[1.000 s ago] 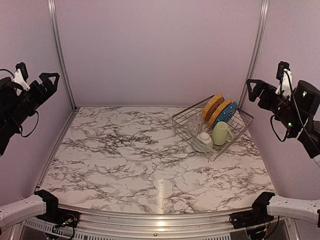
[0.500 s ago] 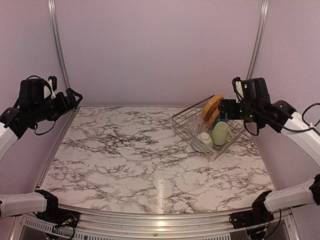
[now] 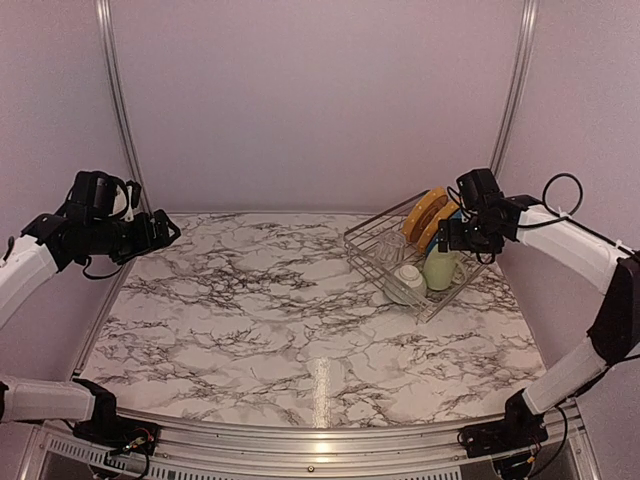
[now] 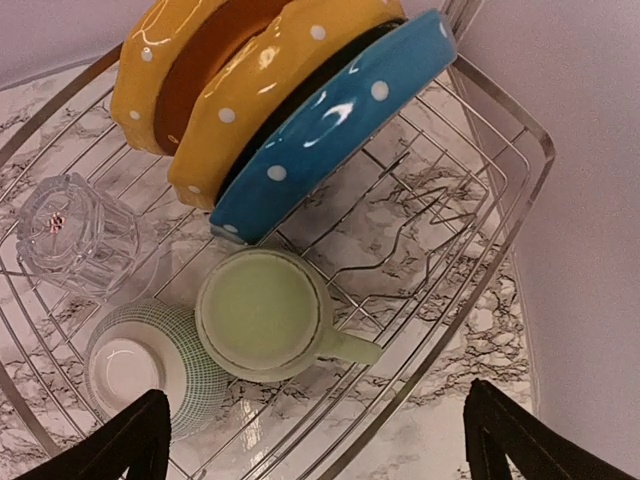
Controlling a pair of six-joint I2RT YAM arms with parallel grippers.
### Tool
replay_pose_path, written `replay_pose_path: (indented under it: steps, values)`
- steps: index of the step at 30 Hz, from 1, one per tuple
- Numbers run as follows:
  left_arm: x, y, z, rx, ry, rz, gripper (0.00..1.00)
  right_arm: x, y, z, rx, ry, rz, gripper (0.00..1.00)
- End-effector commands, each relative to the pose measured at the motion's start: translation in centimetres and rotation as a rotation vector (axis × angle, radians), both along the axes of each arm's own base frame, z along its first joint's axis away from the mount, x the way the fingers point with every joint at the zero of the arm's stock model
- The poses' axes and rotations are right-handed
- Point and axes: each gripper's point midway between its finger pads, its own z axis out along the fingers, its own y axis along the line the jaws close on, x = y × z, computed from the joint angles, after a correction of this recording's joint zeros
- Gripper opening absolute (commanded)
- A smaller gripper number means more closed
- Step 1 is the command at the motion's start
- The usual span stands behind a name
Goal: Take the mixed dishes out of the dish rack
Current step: Grab the cup from the dish rack.
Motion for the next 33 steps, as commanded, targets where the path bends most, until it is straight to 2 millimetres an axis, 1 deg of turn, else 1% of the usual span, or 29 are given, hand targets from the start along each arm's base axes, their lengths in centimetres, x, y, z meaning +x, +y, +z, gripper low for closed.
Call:
replay_pose_path:
  steps: [1,3,6,8,9,11,13,14,16,18,23,27,29,33]
  values:
    - [-0.5,-2.9,-0.3,-0.099,0.013,-0.142,0.99,1.3,0.5,-0.5,0.015,0.032,0.050,0.98]
    - [-0.4,-4.1,-0.3,-0.147,0.012,-0.166,0.99,1.7,0.5,-1.9,0.017,0.068,0.053,0.99]
    - [-0.2,-5.4,0.0,-0.127,0.000,-0.182,0.99,2.2,0.8,-3.2,0.023,0.086,0.076,0.98]
    - [0.1,-5.3,0.4,-0.074,-0.024,-0.168,0.99,2.4,1.4,-3.8,0.026,0.086,0.123,0.96]
    - [0.3,-5.1,0.7,-0.054,-0.037,-0.155,0.99,2.4,1.4,-4.1,0.016,0.081,0.143,0.94]
    - [0.6,-4.7,1.3,-0.033,-0.069,-0.142,0.99,2.7,1.0,-4.4,-0.022,0.075,0.155,0.91]
    - [0.8,-4.6,2.1,-0.025,-0.099,-0.141,0.99,3.0,0.4,-5.1,-0.050,0.105,0.152,0.90]
    - [0.9,-4.5,2.3,-0.022,-0.106,-0.137,0.99,3.2,0.4,-5.5,-0.045,0.119,0.170,0.90]
    - [0.9,-4.8,2.6,-0.033,-0.114,-0.148,0.99,3.4,0.7,-6.6,-0.032,0.148,0.212,0.88]
    - [0.8,-5.3,2.7,-0.057,-0.112,-0.168,0.99,3.6,0.7,-7.2,-0.013,0.161,0.223,0.84]
    - [0.5,-6.0,2.9,-0.112,-0.102,-0.186,0.99,4.5,0.8,-7.6,0.000,0.143,0.234,0.85]
    - [0.3,-6.2,3.5,-0.142,-0.111,-0.185,0.99,5.5,1.2,-7.7,0.004,0.133,0.247,0.85]
    - [0.1,-6.2,3.7,-0.154,-0.114,-0.186,0.99,5.9,1.0,-7.8,0.008,0.131,0.249,0.84]
    - [-0.2,-6.3,3.6,-0.167,-0.109,-0.189,0.99,6.5,0.9,-7.3,0.022,0.103,0.272,0.83]
